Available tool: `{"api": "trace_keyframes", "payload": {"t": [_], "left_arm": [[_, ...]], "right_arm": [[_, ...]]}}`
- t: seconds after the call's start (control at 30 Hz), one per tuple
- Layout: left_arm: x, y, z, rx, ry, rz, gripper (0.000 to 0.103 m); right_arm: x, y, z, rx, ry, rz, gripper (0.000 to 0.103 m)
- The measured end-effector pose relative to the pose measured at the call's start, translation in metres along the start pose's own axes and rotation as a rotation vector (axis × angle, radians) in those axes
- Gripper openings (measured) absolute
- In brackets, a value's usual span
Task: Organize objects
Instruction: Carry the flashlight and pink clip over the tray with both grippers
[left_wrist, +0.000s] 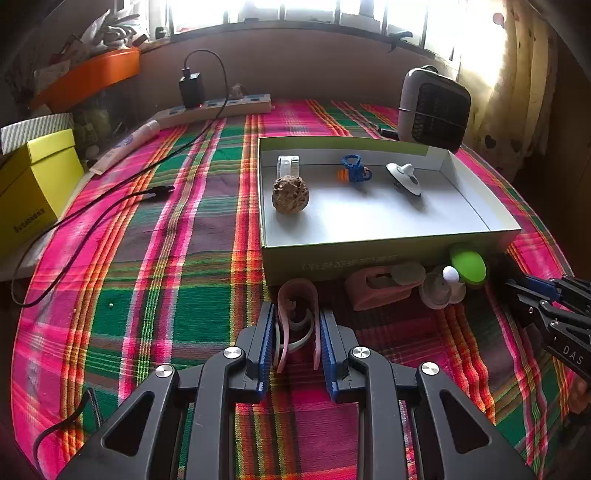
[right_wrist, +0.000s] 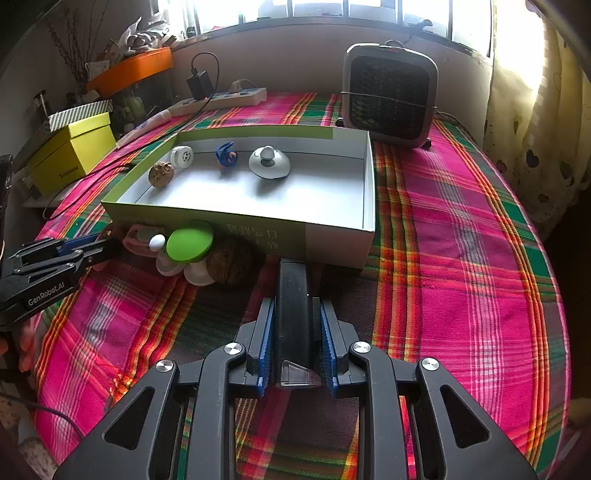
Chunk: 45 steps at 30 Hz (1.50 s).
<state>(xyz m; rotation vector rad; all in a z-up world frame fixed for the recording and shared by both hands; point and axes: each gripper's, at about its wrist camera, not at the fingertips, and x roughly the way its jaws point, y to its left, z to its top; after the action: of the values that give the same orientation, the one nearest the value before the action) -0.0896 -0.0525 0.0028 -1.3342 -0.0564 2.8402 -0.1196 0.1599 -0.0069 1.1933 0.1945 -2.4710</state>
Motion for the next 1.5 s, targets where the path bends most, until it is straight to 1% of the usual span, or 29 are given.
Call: {"api": "trace_keyframes", "payload": {"t": [0.37,0.7,0.87,1.17,1.37,1.5], "left_arm": [[-0.001,0.002,-0.001,-0.002,-0.002,0.009,0.021],[-0.01,0.0,-0.001,-0.005,-0.023,0.007,0.021],[-0.016,0.0,-0.001,-0.005,-0.034,-0.016,0.021],[-0.032,0.001,0.009,-0.013,-0.067,-0.03,0.021],[-0.039,-0.004,0.019,0.009,-0.097,-0.034,0.021],[-0.038,-0.009,0.029,0.02,-0.11,-0.045,0.021]], "right_arm": [[0.0,-0.001,0.0,0.008,0.0,0.002,0.024],[-0.004,0.0,-0.003,0.019,-0.005,0.009,0.024],[-0.011,0.001,-0.003,0.015,-0.017,0.009,0.024],[-0.027,-0.001,0.006,0.014,-0.053,0.012,0.024],[-0.031,0.001,0.016,-0.004,-0.069,0.001,0.024],[-0.032,-0.003,0.026,0.011,-0.08,0.001,0.024]]}}
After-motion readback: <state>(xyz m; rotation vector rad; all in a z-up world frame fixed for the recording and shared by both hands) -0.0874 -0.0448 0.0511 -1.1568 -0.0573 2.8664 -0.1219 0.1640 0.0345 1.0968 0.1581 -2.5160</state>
